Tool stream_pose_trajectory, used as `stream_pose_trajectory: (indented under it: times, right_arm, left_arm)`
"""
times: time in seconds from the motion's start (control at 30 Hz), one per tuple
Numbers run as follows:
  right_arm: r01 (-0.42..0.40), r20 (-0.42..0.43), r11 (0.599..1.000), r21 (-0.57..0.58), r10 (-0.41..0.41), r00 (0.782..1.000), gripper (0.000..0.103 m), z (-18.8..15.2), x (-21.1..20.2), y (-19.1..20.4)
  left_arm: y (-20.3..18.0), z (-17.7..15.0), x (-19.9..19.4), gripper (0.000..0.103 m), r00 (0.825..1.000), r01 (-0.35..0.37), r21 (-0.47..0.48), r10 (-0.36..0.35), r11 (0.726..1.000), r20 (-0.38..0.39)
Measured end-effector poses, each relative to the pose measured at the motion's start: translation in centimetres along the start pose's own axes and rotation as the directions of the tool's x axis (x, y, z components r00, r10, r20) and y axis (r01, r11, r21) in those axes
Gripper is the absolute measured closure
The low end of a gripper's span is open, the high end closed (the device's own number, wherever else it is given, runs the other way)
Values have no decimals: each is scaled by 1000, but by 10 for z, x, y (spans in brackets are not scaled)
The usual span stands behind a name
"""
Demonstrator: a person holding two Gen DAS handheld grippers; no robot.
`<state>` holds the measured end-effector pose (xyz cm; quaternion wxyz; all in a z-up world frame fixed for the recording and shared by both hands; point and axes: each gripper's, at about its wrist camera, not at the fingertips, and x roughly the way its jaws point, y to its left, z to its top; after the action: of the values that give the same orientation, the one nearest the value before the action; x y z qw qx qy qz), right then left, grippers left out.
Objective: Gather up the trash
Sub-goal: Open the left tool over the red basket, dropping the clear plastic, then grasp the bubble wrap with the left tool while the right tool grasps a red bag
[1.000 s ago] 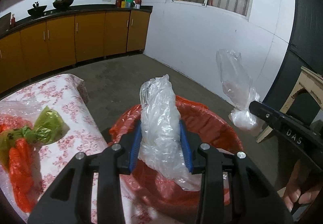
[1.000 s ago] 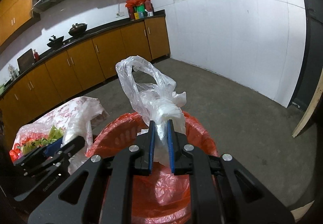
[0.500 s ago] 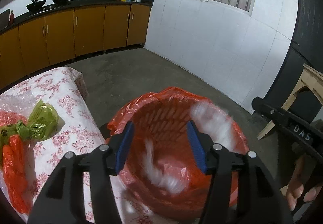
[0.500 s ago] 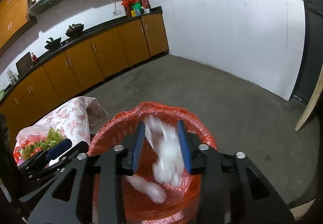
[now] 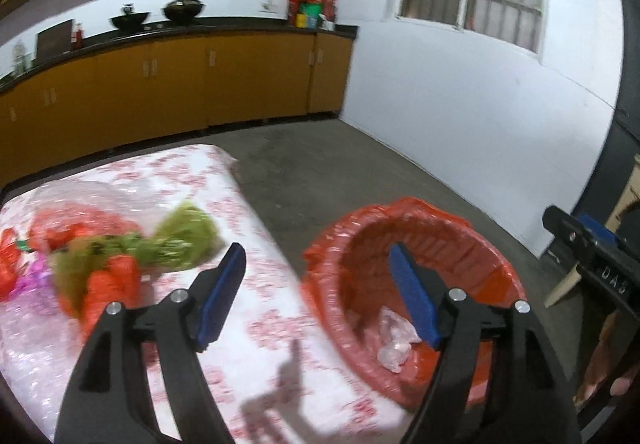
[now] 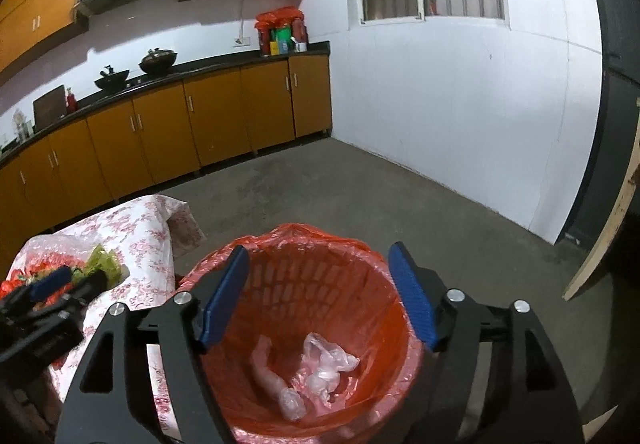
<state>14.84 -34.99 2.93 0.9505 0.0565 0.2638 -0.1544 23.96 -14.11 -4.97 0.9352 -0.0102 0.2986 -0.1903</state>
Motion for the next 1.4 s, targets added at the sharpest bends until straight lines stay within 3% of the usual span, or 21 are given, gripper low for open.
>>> stream_pose_trajectory:
  times: [0.2,0.3,0.4,0.63,0.8,0.87,1.17,1.4]
  right_arm:
    - [-21,38,998,-59,24,999,25,1,-12,29]
    - [-42,49,995,-87,46,998,25,-1,-18,42]
    - [-69,55,992,-108,75,996,25,-5,-22,56]
    - [-163,32,977,-140,169,985,24,-22,-31,96]
    - [-204,21,959,-194,212,977,24,-33,-40,123]
    - [-215,16,954,-210,223,975,24,-36,-42,131]
    - [-241,-13,939,-244,246,969,24,-46,-39,152]
    - [-249,-27,932,-262,250,968,24,-50,-35,164]
  left_arm:
    - [42,-1,-39,29,993,-107,-46,109,993,49]
    - [65,-7,-59,28,981,-176,-58,180,983,68]
    - [91,-18,-80,28,965,-247,-76,253,966,76]
    - [166,-52,-112,27,905,-418,-129,425,899,28]
    - [208,-73,-112,28,881,-470,-182,471,863,-44]
    - [222,-81,-108,31,881,-472,-198,467,859,-74]
    - [245,-90,-78,41,911,-408,-240,375,881,-171]
    - [246,-92,-68,84,924,-372,-240,333,897,-187]
